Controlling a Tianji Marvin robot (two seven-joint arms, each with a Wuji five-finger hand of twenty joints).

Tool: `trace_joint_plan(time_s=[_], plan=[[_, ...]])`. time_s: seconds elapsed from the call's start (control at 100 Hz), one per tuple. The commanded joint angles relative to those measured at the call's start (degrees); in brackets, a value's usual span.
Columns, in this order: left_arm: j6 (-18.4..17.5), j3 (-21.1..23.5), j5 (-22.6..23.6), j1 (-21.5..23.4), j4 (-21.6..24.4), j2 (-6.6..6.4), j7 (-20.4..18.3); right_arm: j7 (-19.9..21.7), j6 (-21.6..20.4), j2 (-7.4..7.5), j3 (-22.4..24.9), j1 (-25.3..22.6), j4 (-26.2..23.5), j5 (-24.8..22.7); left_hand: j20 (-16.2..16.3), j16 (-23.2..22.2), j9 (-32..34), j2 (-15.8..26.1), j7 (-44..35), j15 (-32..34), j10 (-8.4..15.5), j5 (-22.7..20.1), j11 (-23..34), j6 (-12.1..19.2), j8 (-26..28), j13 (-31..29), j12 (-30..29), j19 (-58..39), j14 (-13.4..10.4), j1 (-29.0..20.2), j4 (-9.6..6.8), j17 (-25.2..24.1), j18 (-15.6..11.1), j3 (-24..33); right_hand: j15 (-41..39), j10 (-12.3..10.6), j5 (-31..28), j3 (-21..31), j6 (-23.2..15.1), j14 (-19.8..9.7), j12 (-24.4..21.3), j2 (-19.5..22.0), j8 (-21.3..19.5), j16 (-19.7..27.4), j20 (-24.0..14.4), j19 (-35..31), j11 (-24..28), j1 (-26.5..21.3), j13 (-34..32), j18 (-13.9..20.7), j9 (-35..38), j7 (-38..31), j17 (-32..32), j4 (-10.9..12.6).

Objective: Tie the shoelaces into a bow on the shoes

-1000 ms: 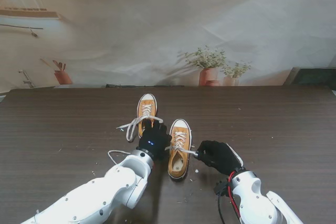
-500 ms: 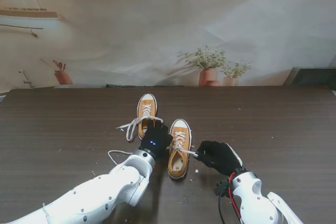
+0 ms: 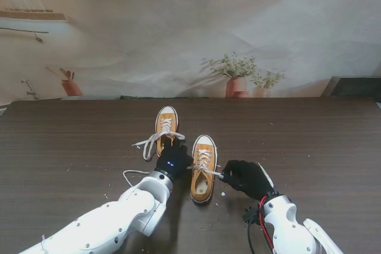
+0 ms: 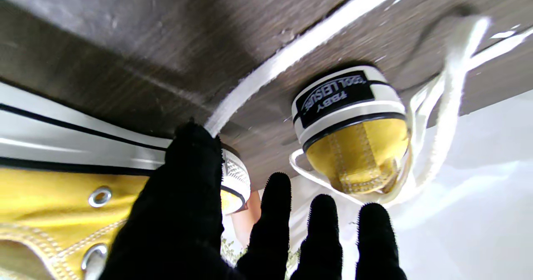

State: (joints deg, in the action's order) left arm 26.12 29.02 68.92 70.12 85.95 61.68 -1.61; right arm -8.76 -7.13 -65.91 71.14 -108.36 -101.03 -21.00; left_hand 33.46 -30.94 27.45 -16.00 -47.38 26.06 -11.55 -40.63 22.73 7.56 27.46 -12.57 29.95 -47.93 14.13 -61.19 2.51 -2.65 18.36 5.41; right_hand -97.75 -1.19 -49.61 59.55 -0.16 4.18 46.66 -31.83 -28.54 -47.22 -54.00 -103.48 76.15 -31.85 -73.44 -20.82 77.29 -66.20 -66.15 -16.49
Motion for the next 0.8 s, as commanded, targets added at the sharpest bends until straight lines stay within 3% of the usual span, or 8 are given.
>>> trace_joint_plan(time_s=[0.0,0.12,0.25,0.37,0.4,0.54,0.67,0.79], plan=[[-0.5,0.8,1.3,1.0,2.1,-0.80,-1.4,0.7,-0.3,0.24,0.0,-0.4,-0.4,0.0,-0.1,-0.4,-1.2,4.9,-1.9,-0.2,-0.6,3.0,-0.3,-0.5,6.3,1.4,0.3,1.6,-0.5,-4.8,-1.04,-1.5,-2.6,-2.6,-4.4,0.0,-1.6,0.0,-0.9,-1.7,0.9,0.5,-0.2,-1.2,-0.3,-16.5,2.6,-1.4,-1.6,0.8,3.4,0.0,-2.0,0.3],[-1.5,3.9,4.1,3.9,5.1,-1.40,-3.7,0.6,-0.4,0.21,0.0,-0.5,-0.5,-0.1,-1.3,0.4,-2.6,10.6,-4.6,-1.6,-0.7,10.0,-0.2,-6.7,15.8,2.6,0.8,5.8,-0.8,-8.6,-0.78,-2.2,-3.0,-5.8,-4.4,0.0,-1.7,0.0,-1.0,-1.6,0.9,0.5,-0.5,-1.2,-0.3,-16.5,2.6,-1.4,-1.6,0.8,3.3,0.0,-2.0,0.2],[-3.9,8.0,6.0,7.8,8.5,-1.82,-4.8,0.4,-0.6,0.16,-0.1,-0.6,-0.6,0.0,-2.8,0.5,-1.7,13.5,-6.3,-1.7,-1.4,13.4,1.0,-12.3,20.5,2.0,1.9,10.6,-0.6,-10.0,-0.32,-2.3,-2.7,-6.5,-4.4,0.0,-1.6,0.0,-1.1,-1.5,0.9,0.6,-0.7,-1.2,-0.3,-16.5,2.6,-1.4,-1.6,0.7,3.3,0.1,-2.0,0.2],[-6.6,11.0,3.8,11.0,9.8,-1.69,-2.0,0.3,-0.5,0.14,-0.3,-0.5,-0.6,0.0,-4.5,3.2,1.6,9.6,-7.3,-4.5,-4.0,13.6,-1.4,-15.5,21.2,-0.5,-0.6,15.4,2.2,-8.3,-2.96,-1.2,-2.3,-3.9,-4.3,0.1,-1.7,-0.1,-1.0,-1.4,0.9,0.6,-0.9,-1.1,-0.3,-16.5,2.5,-1.4,-1.6,0.7,3.2,0.1,-2.0,0.2],[-7.2,11.6,2.2,11.8,9.8,-1.54,-0.7,0.2,-0.5,0.14,-0.3,-0.5,-0.6,0.0,-5.8,4.0,2.8,6.5,-8.9,-4.8,-4.8,13.8,-1.6,-16.2,21.2,-1.5,-1.8,15.8,2.7,-4.1,-3.32,-0.4,-2.1,3.0,-4.3,0.0,-1.7,-0.1,-1.0,-1.4,0.9,0.6,-1.0,-1.1,-0.2,-16.5,2.6,-1.4,-1.6,0.7,3.2,0.2,-2.0,0.2],[-9.3,12.6,-4.2,13.6,6.3,0.16,12.1,0.3,-0.4,0.12,-0.3,-0.6,-0.8,0.3,-10.0,4.6,11.6,-5.0,-18.5,-2.4,-7.5,13.1,0.6,-18.7,24.2,-10.1,-2.3,7.6,5.6,14.0,-10.00,5.1,1.5,32.7,-4.3,0.1,-1.6,-0.1,-1.0,-1.4,0.9,0.7,-1.1,-1.0,-0.1,-16.5,2.6,-1.4,-1.6,0.7,3.2,0.3,-2.0,0.2],[-11.4,12.3,-7.7,13.9,1.4,1.94,22.8,0.4,-0.4,0.13,-0.3,-0.7,-0.8,0.5,-9.4,5.1,20.7,-9.1,-24.5,1.4,-7.8,11.1,4.2,-19.8,27.5,-18.8,-1.5,1.6,7.0,23.1,-17.95,10.6,5.7,47.3,-4.3,0.1,-1.6,-0.1,-0.9,-1.4,0.8,0.7,-1.3,-1.0,0.1,-16.5,2.6,-1.5,-1.6,0.7,3.2,0.3,-2.0,0.2],[-13.5,12.0,-10.1,14.0,-2.1,3.40,30.5,0.5,-0.5,0.14,-0.3,-0.7,-0.9,0.7,-7.5,4.3,28.4,-10.6,-28.8,6.0,-6.8,7.3,8.7,-20.1,30.8,-27.7,0.5,-3.1,7.1,28.9,-25.71,18.2,9.5,55.4,-4.3,0.2,-1.7,-0.1,-0.9,-1.4,0.8,0.7,-1.3,-0.9,0.3,-16.5,2.7,-1.5,-1.6,0.7,3.3,0.4,-1.9,0.2]])
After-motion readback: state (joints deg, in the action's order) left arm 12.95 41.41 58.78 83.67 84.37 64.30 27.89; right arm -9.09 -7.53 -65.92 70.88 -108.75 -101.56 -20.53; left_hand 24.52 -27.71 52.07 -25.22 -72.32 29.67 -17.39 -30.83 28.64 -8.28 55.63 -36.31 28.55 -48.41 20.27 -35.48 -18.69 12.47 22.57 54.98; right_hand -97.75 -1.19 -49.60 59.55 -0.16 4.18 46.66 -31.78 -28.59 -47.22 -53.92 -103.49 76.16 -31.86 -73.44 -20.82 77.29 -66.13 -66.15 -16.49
